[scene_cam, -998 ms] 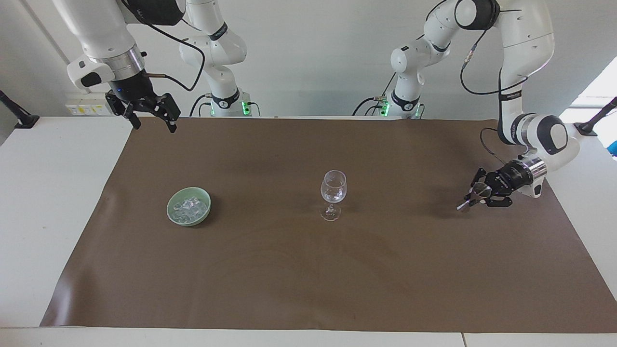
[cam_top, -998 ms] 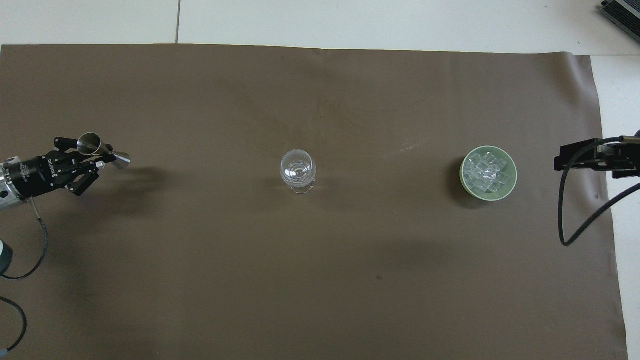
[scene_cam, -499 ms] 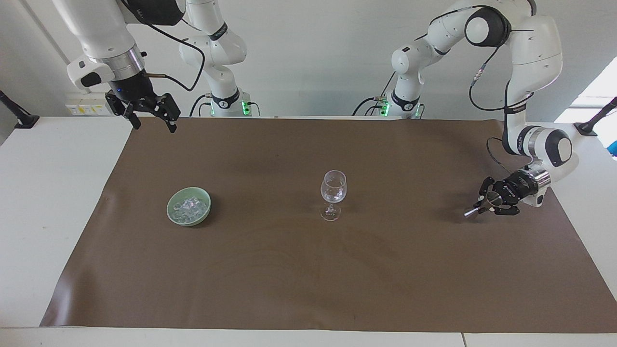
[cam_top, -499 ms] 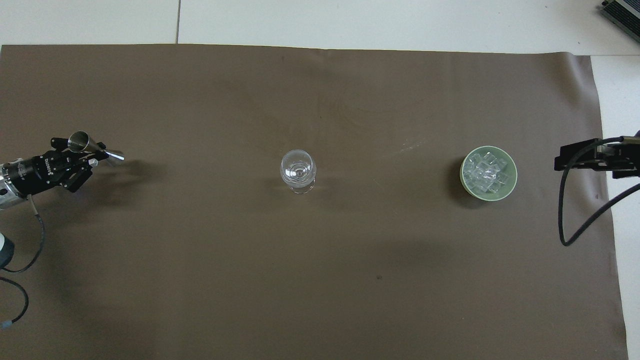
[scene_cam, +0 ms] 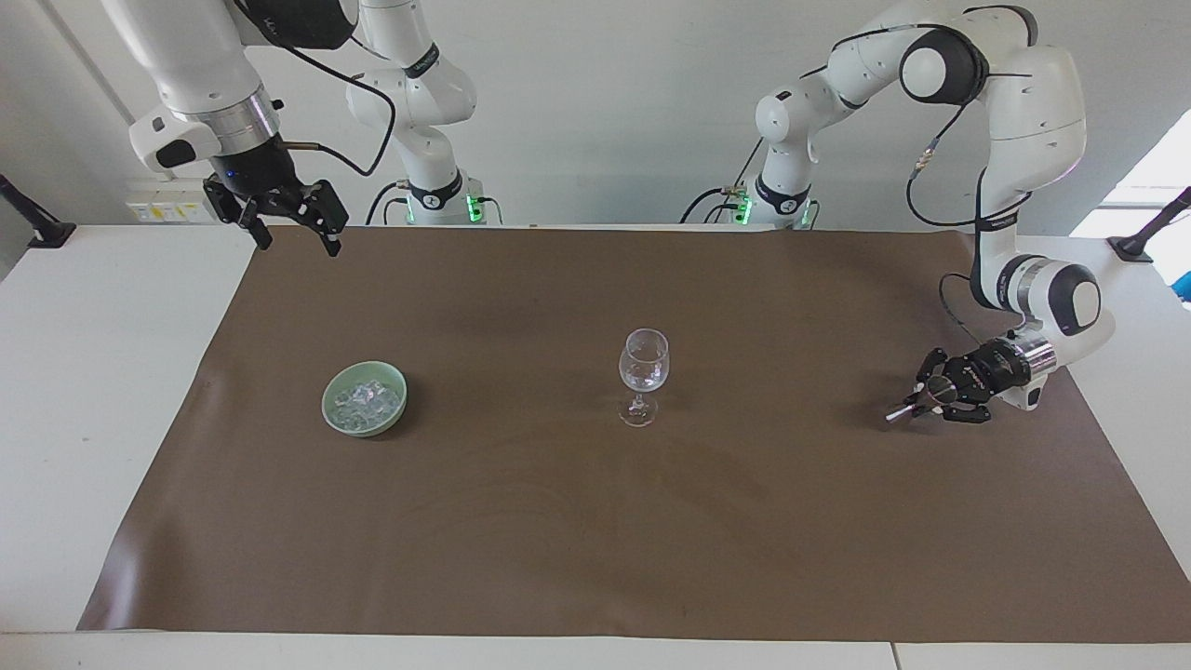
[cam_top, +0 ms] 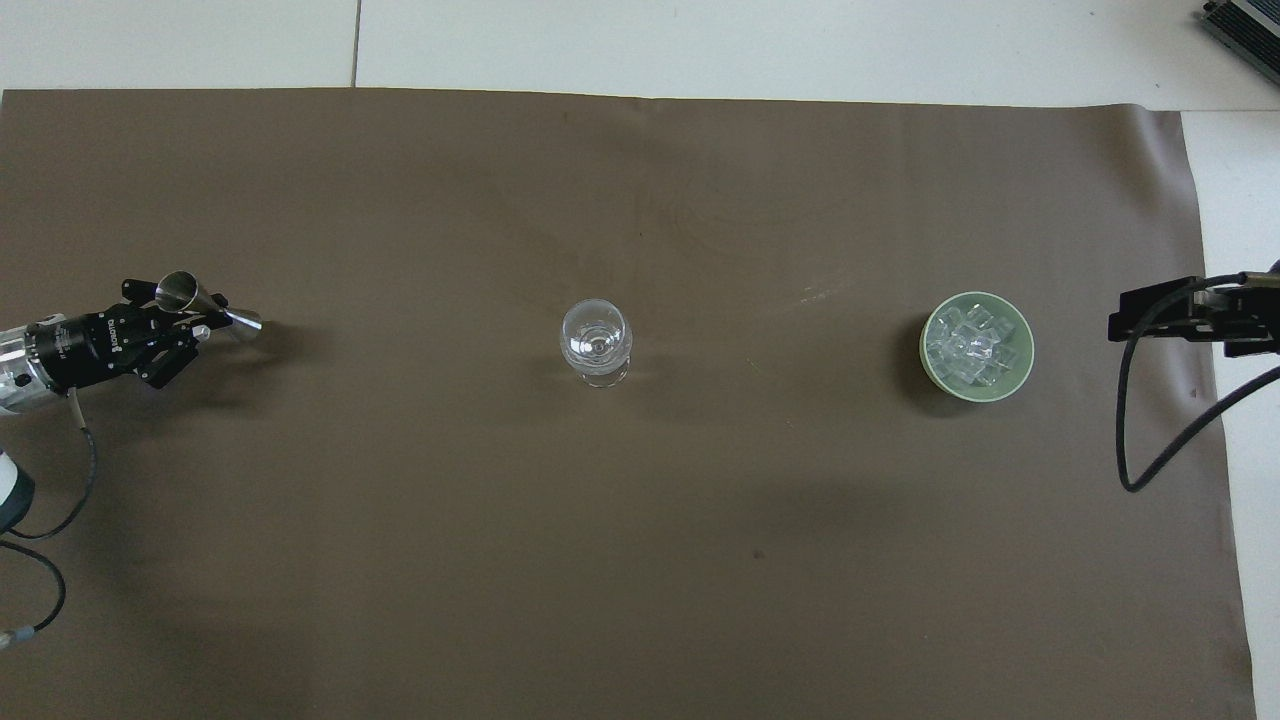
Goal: Pour wine and add ice with both arms
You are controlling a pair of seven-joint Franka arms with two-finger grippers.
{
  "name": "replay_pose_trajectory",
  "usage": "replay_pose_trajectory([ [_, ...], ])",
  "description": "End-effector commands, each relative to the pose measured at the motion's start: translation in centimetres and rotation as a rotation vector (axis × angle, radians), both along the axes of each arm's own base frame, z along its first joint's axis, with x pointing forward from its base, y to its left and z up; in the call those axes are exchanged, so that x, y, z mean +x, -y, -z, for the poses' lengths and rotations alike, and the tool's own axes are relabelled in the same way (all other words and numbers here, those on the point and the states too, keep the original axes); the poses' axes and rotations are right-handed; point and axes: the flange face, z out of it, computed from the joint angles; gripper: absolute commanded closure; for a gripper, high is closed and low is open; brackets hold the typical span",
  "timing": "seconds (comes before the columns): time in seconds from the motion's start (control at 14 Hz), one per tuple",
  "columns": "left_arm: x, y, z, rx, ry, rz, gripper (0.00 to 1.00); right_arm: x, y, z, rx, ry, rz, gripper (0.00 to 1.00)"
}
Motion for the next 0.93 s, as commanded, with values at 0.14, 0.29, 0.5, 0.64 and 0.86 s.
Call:
replay_pose_trajectory([
  [0.14,0.3,-0.1,0.4,0.023,-0.017,0.057,1.0,-0.8,0.0,0.0,0.028,-0.003,-0.016,0.0],
  [0.29,0.3,-0.2,0.6,0.028,-0.013,0.053,1.0,-0.8,0.0,0.0,0.028,-0.003,-0.016,0.0],
  [0.5,0.0,-0.1,0.9,0.031,0.004,0.056,1.0,-0.8,0.0,0.0,0.028,-0.003,-0.016,0.0],
  [0.64,-0.3,0.1,1.2,0.029,0.01,0.057,1.0,-0.8,0.0,0.0,0.028,-0.003,-0.016,0.0],
  [0.86,-0.8,0.6,1.8,0.024,0.027,0.07,1.0,-0.9,0.0,0.0,0.028,-0.012,-0.016,0.0],
])
